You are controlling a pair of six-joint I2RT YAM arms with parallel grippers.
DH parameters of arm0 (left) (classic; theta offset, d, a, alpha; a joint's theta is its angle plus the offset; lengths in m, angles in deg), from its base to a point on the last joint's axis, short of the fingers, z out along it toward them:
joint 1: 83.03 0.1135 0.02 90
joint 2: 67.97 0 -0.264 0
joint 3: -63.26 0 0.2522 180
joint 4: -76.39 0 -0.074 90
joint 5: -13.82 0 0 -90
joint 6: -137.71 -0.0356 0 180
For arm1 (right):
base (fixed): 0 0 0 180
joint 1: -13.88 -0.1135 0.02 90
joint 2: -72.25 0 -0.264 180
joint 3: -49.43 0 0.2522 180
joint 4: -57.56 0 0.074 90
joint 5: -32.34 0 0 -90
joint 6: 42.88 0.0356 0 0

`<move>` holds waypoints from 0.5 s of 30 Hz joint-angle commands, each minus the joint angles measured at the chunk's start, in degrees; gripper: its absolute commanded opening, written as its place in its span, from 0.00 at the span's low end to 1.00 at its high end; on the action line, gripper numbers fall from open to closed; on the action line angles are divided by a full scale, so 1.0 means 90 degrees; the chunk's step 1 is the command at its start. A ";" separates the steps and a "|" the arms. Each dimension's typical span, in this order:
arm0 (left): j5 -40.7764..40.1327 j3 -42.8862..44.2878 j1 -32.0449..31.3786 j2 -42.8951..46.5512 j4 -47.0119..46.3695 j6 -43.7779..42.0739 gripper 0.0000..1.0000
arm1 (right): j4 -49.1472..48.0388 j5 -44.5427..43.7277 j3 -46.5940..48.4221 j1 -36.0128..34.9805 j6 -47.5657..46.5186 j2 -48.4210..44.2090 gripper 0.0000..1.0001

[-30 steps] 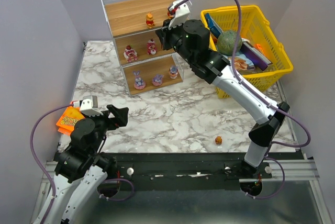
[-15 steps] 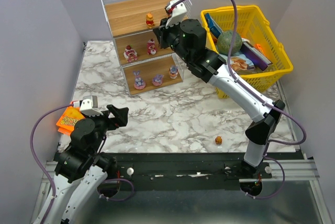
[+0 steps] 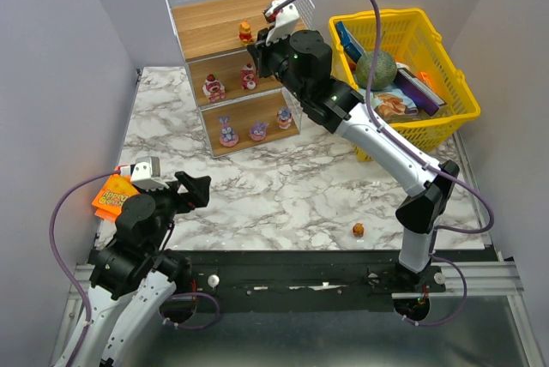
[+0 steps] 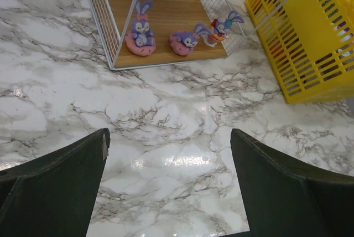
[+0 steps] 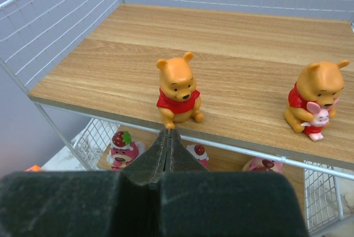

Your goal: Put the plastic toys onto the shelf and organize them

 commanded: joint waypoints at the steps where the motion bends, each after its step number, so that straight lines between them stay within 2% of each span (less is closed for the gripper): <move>1: -0.0034 -0.0040 0.0007 0.0030 -0.0050 -0.0060 0.99 | -0.0174 -0.0048 0.0237 0.0024 -0.0129 0.0096 0.01; 15: -0.0024 -0.0030 0.0007 0.0030 -0.0050 -0.0060 0.99 | -0.0184 -0.0302 0.0501 0.0024 -0.0422 0.0340 0.01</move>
